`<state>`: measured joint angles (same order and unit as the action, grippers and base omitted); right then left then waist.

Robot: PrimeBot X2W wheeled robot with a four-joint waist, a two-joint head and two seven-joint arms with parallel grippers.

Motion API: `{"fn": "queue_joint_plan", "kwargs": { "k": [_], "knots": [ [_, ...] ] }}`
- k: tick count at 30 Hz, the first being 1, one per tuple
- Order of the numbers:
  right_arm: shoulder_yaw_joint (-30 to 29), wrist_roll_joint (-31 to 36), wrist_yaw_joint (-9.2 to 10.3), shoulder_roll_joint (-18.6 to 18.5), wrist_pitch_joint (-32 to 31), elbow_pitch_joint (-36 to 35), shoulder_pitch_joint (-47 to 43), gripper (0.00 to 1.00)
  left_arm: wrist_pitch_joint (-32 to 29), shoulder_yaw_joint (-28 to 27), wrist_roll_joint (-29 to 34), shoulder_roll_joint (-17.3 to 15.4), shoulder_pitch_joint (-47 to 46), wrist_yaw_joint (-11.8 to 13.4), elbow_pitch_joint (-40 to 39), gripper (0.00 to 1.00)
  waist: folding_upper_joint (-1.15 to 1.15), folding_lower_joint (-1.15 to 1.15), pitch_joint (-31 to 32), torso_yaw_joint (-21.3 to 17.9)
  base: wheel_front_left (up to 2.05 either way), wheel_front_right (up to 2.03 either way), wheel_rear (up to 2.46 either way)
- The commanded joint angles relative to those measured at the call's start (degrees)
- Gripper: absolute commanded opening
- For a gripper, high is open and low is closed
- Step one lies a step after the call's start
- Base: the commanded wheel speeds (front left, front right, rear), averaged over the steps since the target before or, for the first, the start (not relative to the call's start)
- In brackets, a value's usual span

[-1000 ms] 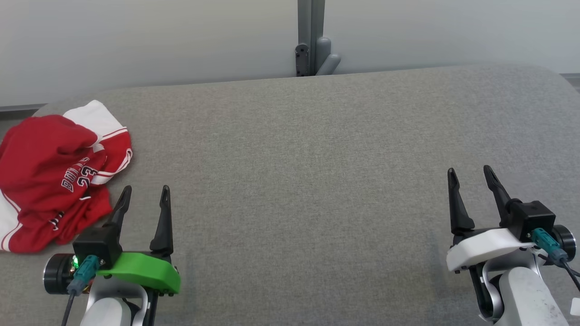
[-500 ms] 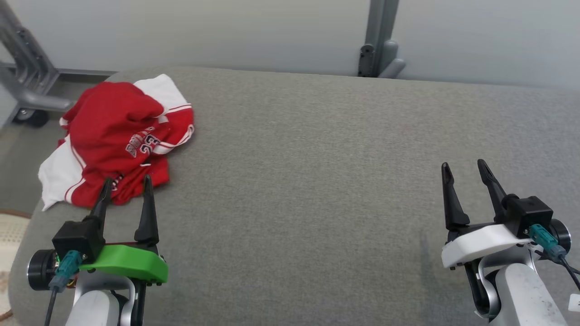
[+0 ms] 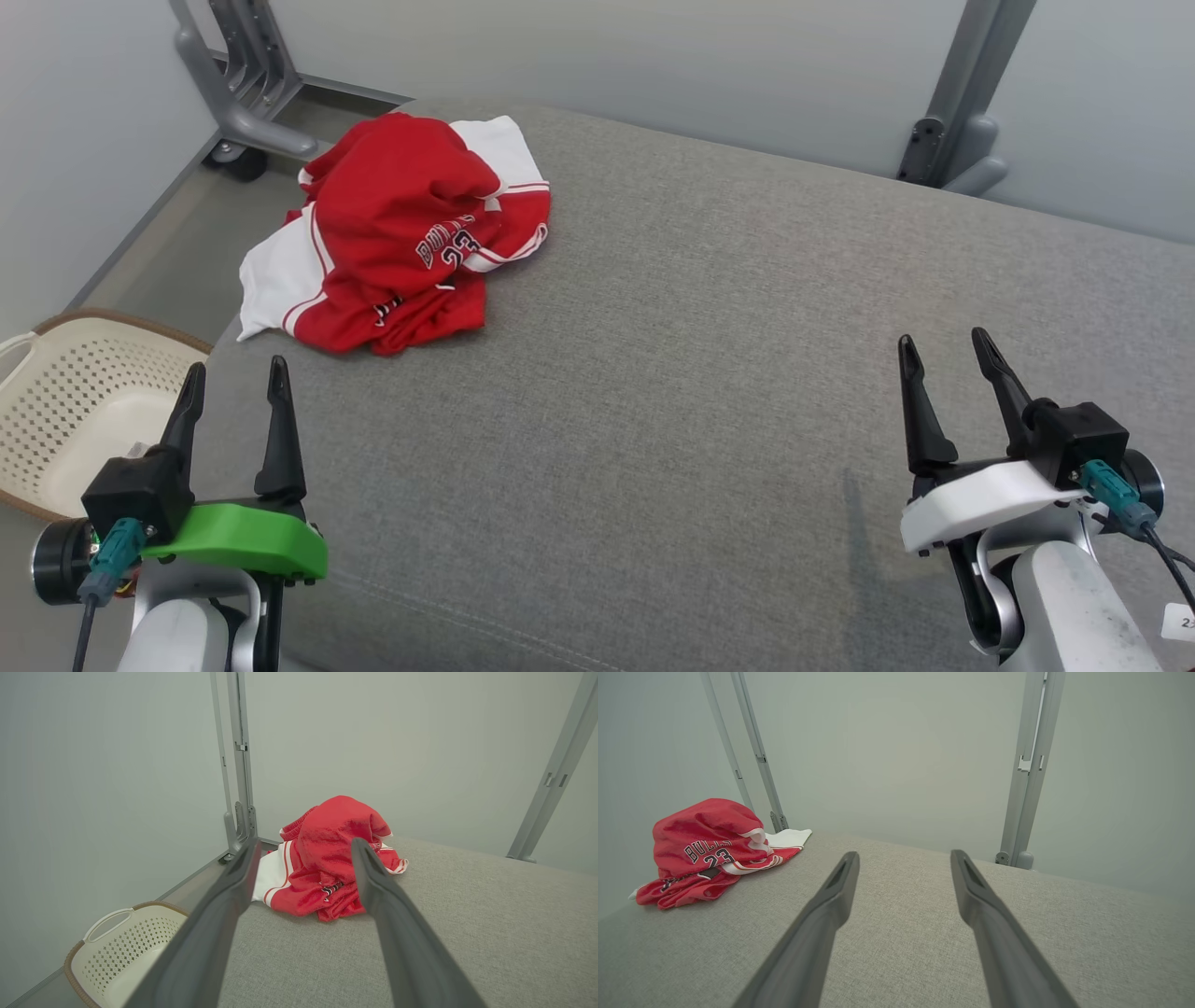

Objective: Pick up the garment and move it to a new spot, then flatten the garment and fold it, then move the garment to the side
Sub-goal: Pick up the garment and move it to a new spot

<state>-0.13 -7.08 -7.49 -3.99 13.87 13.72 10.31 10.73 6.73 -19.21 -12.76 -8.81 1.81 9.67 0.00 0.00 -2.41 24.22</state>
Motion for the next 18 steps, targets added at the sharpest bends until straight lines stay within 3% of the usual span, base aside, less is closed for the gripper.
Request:
{"fn": "queue_joint_plan", "kwargs": {
  "k": [1, 18],
  "knots": [
    [-0.2, -0.4, 0.0, -0.1, -0.1, 0.2, 0.3, 1.0, 0.2, 0.0, -0.6, -0.3, 0.4, 0.3, -0.1, 1.0, 0.0, 0.0, 0.2, 1.3, 0.0, 0.0, 0.0],
    [-0.2, -0.8, 0.0, -0.2, -0.5, 0.1, 0.0, 1.0, 0.9, 0.0, -1.4, -0.2, -0.4, 0.7, -0.1, 1.0, 0.0, 0.0, -0.3, 1.4, 0.0, 0.0, 0.0]
  ]
}}
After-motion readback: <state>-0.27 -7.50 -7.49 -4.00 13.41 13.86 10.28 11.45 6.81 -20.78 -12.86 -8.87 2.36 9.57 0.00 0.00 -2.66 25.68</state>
